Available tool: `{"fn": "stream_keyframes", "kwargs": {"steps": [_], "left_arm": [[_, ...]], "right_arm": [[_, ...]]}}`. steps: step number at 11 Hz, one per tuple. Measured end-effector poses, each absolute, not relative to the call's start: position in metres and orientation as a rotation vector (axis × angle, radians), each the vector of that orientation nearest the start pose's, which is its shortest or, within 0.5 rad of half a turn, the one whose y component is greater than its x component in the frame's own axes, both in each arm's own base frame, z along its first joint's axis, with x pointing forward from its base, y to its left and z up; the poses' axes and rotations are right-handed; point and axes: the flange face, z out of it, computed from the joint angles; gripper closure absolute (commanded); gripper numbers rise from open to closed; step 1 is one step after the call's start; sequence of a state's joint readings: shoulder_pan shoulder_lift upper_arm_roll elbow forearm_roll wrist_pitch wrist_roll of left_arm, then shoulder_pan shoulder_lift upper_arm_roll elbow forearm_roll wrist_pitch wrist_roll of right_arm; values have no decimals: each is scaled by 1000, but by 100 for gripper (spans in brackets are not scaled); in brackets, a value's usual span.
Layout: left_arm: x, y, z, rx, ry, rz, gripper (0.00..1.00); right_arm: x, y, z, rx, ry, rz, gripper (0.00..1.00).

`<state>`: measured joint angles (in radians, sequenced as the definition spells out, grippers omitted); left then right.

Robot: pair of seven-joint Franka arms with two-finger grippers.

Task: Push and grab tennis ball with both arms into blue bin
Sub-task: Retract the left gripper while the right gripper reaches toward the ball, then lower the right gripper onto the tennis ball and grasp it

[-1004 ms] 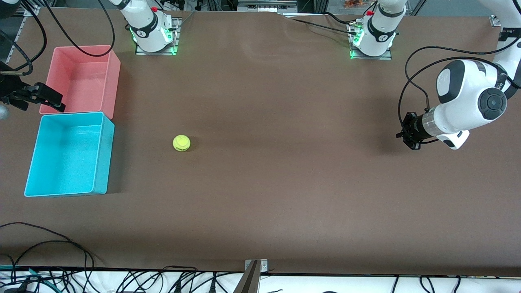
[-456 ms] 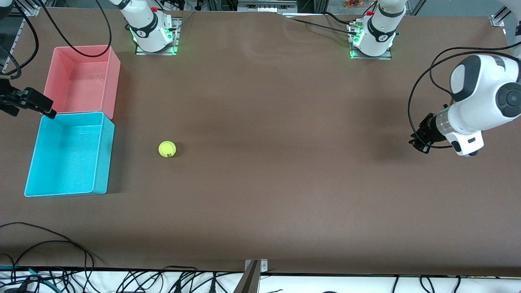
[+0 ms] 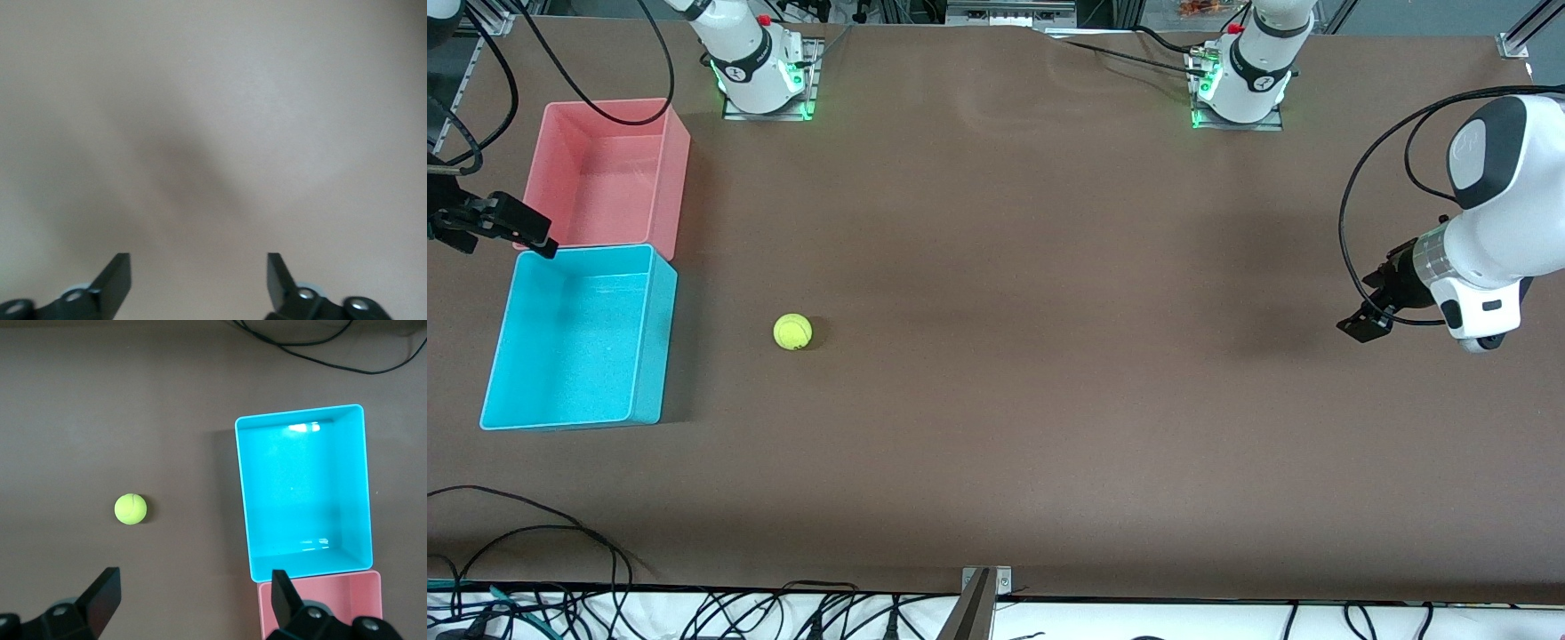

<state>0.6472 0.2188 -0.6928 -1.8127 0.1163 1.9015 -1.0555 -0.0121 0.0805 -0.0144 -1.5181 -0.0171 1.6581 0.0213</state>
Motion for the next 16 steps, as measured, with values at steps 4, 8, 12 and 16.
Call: {"fn": "stream_keyframes", "kwargs": {"steps": [4, 8, 12, 16], "left_arm": [[600, -51, 470, -2969, -1088, 122, 0], [591, -86, 524, -3049, -671, 4, 0], [582, -44, 564, -3161, -195, -85, 0], [579, -32, 578, -3147, 166, -150, 0]], "right_arm": [[588, -18, 608, -3158, 78, -76, 0], [587, -20, 606, -3159, 83, -54, 0], [601, -17, 563, -3157, 75, 77, 0], [620, -15, 484, -3146, 68, 278, 0]]}}
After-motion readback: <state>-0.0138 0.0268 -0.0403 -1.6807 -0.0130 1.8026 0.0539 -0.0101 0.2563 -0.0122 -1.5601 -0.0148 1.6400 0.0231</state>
